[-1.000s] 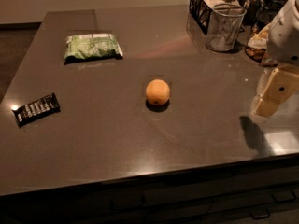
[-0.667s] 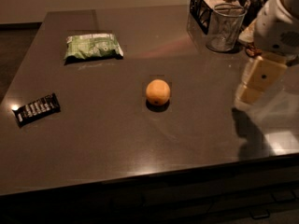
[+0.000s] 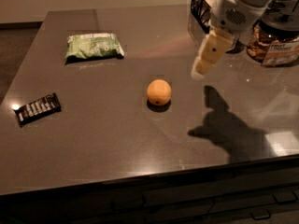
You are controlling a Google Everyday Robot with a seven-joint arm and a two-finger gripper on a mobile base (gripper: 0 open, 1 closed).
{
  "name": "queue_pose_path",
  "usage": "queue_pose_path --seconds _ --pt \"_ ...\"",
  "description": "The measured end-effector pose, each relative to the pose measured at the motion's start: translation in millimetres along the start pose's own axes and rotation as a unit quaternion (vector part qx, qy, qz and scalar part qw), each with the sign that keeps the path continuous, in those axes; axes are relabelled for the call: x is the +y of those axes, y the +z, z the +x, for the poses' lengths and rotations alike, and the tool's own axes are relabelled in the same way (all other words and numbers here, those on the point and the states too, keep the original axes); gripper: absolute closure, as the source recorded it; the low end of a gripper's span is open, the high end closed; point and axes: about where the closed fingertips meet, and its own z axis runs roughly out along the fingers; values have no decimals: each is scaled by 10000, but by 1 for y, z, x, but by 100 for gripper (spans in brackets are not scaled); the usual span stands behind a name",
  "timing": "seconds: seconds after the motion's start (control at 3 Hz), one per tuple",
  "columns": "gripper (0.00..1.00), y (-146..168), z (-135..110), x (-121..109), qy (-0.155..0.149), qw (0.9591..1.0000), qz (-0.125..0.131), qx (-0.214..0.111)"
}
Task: Pick green jalapeno chip bag
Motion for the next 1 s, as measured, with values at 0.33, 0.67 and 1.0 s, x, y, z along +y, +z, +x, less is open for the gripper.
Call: queue_pose_path --seconds 0.33,0.67,1.0 --pt "0 28 -54 -34 309 9993 61 -195" --pt "0 61 -107 -61 572 9977 148 -333" --pt "0 103 -151 -71 814 9956 138 -442"
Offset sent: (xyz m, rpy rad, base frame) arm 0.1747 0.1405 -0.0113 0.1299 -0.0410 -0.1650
